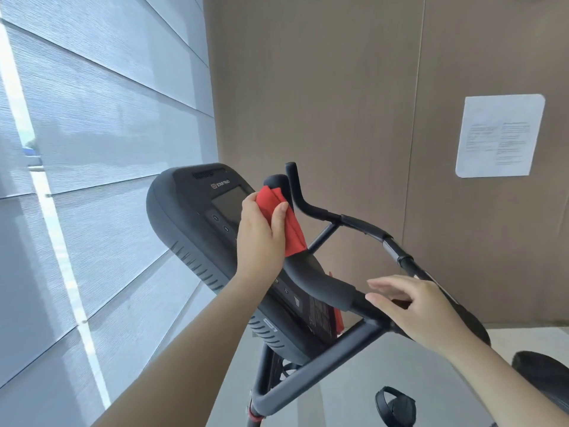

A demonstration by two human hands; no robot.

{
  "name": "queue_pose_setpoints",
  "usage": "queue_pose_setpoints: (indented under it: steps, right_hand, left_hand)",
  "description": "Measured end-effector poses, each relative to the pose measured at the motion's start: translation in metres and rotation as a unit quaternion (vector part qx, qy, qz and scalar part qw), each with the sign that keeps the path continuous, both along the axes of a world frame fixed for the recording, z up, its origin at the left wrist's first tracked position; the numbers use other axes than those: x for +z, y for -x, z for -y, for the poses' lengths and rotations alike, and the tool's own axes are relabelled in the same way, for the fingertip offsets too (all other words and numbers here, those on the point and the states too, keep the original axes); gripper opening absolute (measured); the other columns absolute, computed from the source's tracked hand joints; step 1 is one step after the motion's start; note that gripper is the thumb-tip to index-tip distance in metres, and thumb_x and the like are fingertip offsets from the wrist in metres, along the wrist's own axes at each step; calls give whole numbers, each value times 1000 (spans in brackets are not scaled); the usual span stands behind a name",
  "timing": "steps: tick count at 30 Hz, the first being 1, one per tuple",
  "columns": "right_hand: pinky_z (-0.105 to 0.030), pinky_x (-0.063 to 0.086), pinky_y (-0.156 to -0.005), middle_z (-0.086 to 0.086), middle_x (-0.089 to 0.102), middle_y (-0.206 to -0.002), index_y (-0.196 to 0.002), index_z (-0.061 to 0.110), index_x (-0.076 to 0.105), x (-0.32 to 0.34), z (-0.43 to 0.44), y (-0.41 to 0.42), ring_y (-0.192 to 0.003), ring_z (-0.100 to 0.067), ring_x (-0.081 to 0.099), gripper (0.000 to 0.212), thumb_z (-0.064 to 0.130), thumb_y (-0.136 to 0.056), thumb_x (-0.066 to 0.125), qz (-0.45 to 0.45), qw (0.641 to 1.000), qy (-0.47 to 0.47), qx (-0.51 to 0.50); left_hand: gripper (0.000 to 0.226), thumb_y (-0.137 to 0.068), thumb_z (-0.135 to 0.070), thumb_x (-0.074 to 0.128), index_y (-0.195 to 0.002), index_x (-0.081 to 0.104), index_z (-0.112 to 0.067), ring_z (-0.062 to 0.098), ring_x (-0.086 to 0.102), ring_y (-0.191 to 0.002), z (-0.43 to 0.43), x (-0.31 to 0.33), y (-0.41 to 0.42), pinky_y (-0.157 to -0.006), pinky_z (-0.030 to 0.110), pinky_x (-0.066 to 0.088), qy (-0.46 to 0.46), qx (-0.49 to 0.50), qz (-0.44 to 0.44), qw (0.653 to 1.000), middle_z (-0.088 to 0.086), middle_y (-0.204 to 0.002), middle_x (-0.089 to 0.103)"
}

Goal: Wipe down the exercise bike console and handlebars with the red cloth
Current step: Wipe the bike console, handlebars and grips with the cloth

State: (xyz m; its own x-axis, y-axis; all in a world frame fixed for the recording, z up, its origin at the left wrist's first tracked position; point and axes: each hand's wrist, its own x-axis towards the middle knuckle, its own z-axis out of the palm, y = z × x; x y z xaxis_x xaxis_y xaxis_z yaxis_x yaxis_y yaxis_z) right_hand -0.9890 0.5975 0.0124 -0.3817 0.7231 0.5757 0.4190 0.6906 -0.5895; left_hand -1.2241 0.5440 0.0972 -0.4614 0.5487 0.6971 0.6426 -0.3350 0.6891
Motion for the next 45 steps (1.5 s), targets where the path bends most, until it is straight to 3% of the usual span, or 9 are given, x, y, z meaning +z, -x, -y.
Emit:
queue_pose_setpoints:
  steps: [5, 8, 12, 20, 28, 33, 35, 39, 45]
  right_hand:
    - [-4, 43, -79, 20, 69, -96, -99, 28, 70, -1, 4, 3, -91, 11, 61, 32, 49, -75, 68, -1, 1000, 0, -13]
    - [-7, 45, -79, 20, 69, -94, -96, 29, 70, 2, 8, 4, -89, 8, 62, 32, 52, -75, 65, 1, 1000, 9, -16]
    - [-7, 46, -76, 14, 71, -90, -93, 28, 71, 1, 10, 5, -86, 6, 63, 13, 31, -81, 68, 13, 1000, -9, -24]
    - [-24, 52, -80, 16, 70, -91, -95, 26, 72, -1, 6, 3, -87, 3, 63, 18, 37, -84, 63, 33, 999, -25, -10]
    - [-17, 45, -87, 21, 62, -111, -118, 31, 61, -8, -9, -19, -102, 7, 54, 43, 57, -87, 44, 134, 987, -37, 81]
    - [-11, 33, -96, 29, 46, -130, -135, 39, 41, -17, -20, -54, -120, 12, 39, 58, 69, -86, 28, 173, 975, -56, 130]
    - [-7, 31, -96, 27, 48, -129, -134, 38, 43, -18, -24, -58, -119, 12, 39, 55, 65, -88, 30, 147, 976, -49, 154]
    - [-23, 39, -102, 20, 56, -126, -128, 33, 52, -20, -28, -55, -117, 5, 47, 43, 51, -92, 38, 86, 981, -25, 172]
    - [-26, 39, -103, 17, 55, -128, -129, 32, 51, -22, -28, -58, -121, 2, 46, 45, 50, -93, 33, 84, 979, -23, 185]
  left_hand:
    - [32, -97, -40, 42, -116, 40, -14, 8, 55, -73, 6, -6, 7, -60, 16, 44, 39, -41, -10, 998, -8, -88, 55]
    - [25, -98, -36, 41, -110, 39, -15, -4, 51, -74, 8, -6, 9, -56, 2, 38, 42, -55, -12, 997, -15, -86, 50]
    - [22, -99, -38, 39, -107, 37, -17, -2, 51, -74, 8, -18, 8, -59, 8, 43, 45, -63, -3, 997, -14, -85, 49]
    - [17, -100, -32, 36, -108, 34, -17, 0, 50, -72, 14, -34, -7, -53, 0, 38, 58, -43, 28, 997, -15, -84, 46]
    - [26, -100, -37, 33, -104, 39, -12, 18, 51, -86, 13, -45, -36, -74, 29, 34, 75, 65, 66, 993, -1, -97, 50]
    - [26, -100, -32, 35, -107, 41, -8, 19, 58, -83, 17, -57, -68, -62, 19, 41, 72, 113, 105, 985, -3, -90, 51]
    - [29, -100, -33, 35, -108, 42, -6, 23, 57, -92, 15, -68, -82, -73, 27, 39, 79, 124, 133, 980, -1, -94, 51]
    - [37, -100, -38, 33, -111, 41, -4, 24, 51, -98, 10, -84, -111, -79, 29, 33, 121, 136, 201, 963, 5, -106, 52]
    - [43, -100, -39, 35, -115, 46, 0, 24, 53, -93, 12, -85, -119, -77, 30, 35, 154, 137, 224, 952, 12, -108, 58]
